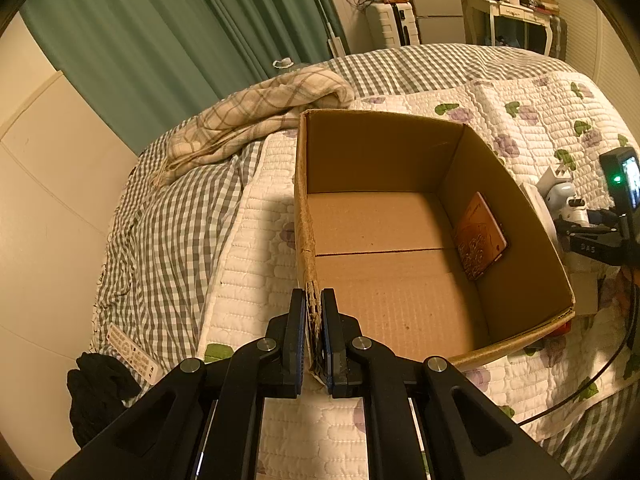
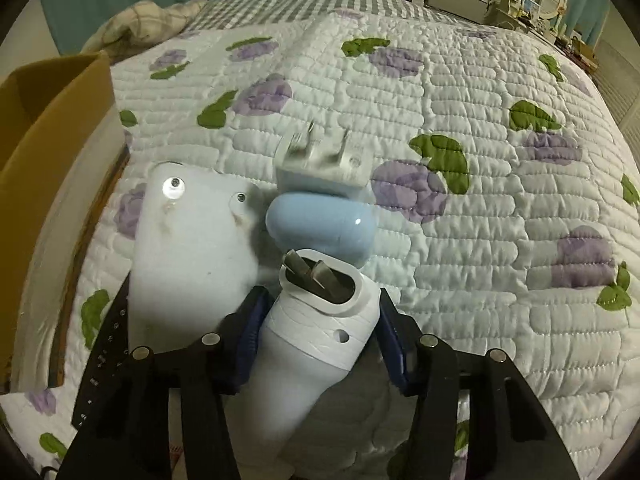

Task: Organize rigid objects
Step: 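Grasp the white bottle with blue cap with the right gripper, then lower the white bottle into the box and release it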

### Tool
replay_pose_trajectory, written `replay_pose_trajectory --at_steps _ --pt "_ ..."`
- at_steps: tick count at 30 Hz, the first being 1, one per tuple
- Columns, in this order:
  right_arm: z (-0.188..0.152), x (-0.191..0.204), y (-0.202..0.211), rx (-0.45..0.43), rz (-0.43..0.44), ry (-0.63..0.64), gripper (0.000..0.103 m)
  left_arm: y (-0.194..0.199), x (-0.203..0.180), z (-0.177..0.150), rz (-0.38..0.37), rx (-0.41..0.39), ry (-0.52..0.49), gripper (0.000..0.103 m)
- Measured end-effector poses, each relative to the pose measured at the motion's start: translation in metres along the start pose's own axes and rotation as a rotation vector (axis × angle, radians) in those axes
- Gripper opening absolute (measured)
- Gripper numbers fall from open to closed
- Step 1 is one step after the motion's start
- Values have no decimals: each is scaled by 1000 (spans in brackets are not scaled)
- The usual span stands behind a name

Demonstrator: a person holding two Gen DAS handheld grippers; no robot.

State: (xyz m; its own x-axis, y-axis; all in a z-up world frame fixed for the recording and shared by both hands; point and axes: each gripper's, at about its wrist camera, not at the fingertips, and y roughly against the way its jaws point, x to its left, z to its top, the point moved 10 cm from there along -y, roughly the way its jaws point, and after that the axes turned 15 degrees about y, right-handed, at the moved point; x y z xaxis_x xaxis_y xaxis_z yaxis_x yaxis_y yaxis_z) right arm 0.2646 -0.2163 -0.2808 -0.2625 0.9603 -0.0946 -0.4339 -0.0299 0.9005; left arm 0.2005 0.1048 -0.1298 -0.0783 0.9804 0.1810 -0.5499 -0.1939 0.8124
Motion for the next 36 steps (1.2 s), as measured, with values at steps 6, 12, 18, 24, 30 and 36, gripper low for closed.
replay_pose_trajectory --at_steps 6,12,18,24,30,36 --pt "8 -1 40 -108 5 -1 52 0 0 0 0 1 1 7" --pt "41 -4 113 -254 -7 30 52 0 -1 0 -1 0 -1 7" --pt "92 21 204 -426 5 118 52 -1 -1 -1 -8 5 2 7" --pt "125 92 231 -494 90 236 52 0 -1 0 -9 6 3 7" --pt "128 157 194 -439 185 289 52 0 -3 0 -12 6 4 7" --pt "113 195 129 -309 183 350 52 1 -3 0 -20 4 -2 7"
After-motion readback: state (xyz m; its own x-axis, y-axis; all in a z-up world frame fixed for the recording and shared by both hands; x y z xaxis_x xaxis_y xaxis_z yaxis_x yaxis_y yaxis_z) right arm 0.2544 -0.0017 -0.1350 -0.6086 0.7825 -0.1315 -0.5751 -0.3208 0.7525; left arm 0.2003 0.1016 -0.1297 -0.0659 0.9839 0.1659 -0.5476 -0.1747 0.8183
